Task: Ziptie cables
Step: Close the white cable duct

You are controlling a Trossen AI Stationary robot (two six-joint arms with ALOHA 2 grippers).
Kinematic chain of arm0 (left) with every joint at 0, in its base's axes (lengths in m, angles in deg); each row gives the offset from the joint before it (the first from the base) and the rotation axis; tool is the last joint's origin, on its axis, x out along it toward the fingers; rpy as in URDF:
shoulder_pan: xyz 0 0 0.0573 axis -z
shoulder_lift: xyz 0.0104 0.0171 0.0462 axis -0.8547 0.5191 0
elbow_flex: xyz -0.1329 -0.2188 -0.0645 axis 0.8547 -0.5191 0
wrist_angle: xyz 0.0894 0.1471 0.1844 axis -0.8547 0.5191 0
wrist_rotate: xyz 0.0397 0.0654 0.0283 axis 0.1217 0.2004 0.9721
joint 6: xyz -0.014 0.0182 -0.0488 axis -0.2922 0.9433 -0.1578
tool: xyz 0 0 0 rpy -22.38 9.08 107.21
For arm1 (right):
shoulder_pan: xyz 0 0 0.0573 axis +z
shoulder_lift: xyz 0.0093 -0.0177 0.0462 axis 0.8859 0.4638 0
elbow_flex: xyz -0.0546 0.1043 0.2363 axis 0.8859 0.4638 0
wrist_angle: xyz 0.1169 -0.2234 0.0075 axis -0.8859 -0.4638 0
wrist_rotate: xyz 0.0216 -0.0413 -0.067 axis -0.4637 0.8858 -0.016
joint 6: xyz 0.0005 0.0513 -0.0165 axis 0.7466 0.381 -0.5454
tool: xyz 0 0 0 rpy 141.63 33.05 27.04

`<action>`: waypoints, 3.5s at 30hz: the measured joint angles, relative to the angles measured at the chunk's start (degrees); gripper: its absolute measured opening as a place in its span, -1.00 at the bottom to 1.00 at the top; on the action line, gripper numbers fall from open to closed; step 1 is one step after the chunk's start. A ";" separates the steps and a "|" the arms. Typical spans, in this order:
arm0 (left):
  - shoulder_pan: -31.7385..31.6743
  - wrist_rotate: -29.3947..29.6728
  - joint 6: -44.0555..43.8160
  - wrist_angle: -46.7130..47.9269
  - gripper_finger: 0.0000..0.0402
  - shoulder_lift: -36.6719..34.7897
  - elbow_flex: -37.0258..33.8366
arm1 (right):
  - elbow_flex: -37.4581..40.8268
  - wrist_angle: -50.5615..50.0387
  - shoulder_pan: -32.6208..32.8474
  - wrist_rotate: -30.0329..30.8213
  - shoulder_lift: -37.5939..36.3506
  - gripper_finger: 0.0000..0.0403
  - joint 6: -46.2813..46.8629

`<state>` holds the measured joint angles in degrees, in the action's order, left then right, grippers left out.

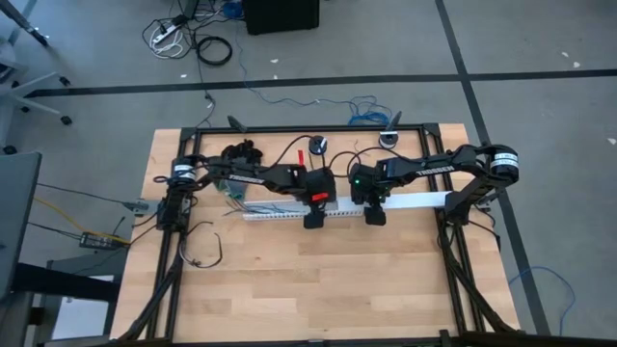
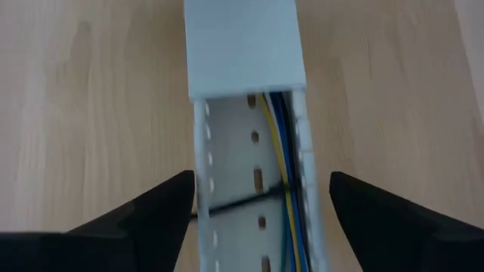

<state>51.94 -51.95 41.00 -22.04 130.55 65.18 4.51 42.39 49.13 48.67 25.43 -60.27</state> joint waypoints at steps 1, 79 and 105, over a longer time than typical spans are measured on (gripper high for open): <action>-0.03 0.00 0.02 1.52 0.51 -0.20 0.00 | 0.00 -0.02 0.00 0.04 0.00 0.11 0.00; 0.11 -4.03 -1.88 -7.45 0.32 -0.09 -4.85 | 0.04 0.33 0.09 -1.00 0.02 0.14 0.04; -0.20 -2.03 -1.92 -12.05 0.50 1.39 -4.76 | 0.00 0.91 0.07 -0.31 0.02 0.14 0.28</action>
<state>51.74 -53.99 39.08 -34.10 131.95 60.41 4.51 43.30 49.20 48.36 25.45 -59.99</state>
